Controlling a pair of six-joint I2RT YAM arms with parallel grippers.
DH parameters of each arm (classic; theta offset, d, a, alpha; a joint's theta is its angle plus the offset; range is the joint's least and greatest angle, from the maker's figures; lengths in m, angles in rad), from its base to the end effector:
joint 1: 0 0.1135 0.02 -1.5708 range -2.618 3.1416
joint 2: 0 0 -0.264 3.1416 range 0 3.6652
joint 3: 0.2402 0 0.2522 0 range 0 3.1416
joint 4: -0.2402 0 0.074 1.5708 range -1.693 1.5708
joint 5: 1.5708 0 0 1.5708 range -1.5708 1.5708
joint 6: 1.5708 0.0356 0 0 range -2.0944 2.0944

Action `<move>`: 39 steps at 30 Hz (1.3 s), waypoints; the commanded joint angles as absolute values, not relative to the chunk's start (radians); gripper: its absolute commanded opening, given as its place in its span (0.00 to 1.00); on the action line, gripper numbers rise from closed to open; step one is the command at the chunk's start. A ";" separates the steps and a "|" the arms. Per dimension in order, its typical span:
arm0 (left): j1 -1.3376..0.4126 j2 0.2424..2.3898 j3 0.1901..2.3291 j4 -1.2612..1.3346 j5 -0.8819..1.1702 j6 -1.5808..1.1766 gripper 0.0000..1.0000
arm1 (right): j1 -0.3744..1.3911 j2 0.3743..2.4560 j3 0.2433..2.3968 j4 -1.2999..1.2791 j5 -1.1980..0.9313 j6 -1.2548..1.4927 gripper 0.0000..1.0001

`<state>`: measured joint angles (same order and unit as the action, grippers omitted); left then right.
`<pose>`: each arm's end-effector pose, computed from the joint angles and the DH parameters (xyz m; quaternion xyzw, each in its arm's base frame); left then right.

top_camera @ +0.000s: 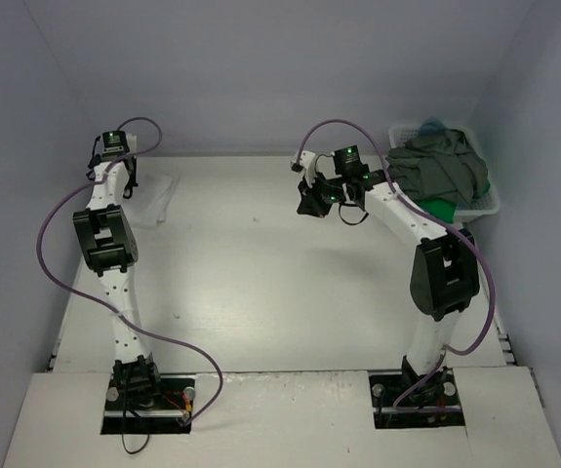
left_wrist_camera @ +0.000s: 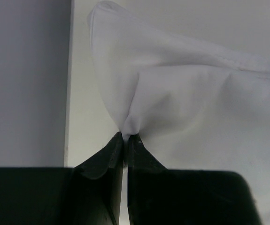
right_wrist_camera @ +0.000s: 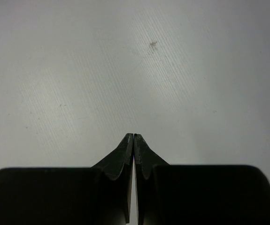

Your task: Fold and stack the t-shirts

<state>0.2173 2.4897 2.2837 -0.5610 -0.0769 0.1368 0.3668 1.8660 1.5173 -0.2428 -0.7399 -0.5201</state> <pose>0.5470 0.1236 0.2063 -0.0520 0.9183 0.1037 0.3785 0.3935 0.1769 0.2828 -0.5066 0.6703 0.2846 0.4616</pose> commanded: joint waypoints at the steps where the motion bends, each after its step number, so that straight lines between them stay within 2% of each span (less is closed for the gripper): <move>1: 0.225 2.468 2.341 -0.531 -0.126 0.129 0.00 | 0.361 1.799 1.522 -0.209 -0.770 -0.509 0.00; 16: 0.225 2.533 2.391 -0.456 -0.241 0.193 0.00 | 0.362 1.812 1.522 -0.210 -0.775 -0.505 0.00; 30: 0.225 2.568 2.437 -0.456 -0.255 0.166 0.04 | 0.362 1.825 1.520 -0.210 -0.776 -0.503 0.00; 32: 0.224 2.565 2.437 -0.460 -0.247 0.160 0.17 | 0.362 1.825 1.520 -0.210 -0.775 -0.503 0.00; 33: 0.224 2.560 2.436 -0.465 -0.242 0.153 0.35 | 0.362 1.827 1.520 -0.210 -0.776 -0.503 0.00; 35: 0.222 2.543 2.427 -0.468 -0.226 0.140 0.50 | 0.362 1.825 1.520 -0.212 -0.776 -0.503 0.00; 37: 0.219 2.528 2.416 -0.468 -0.213 0.137 0.61 | 0.362 1.827 1.520 -0.212 -0.776 -0.503 0.00; 39: 0.212 2.502 2.399 -0.466 -0.209 0.135 0.64 | 0.362 1.827 1.522 -0.212 -0.778 -0.503 0.00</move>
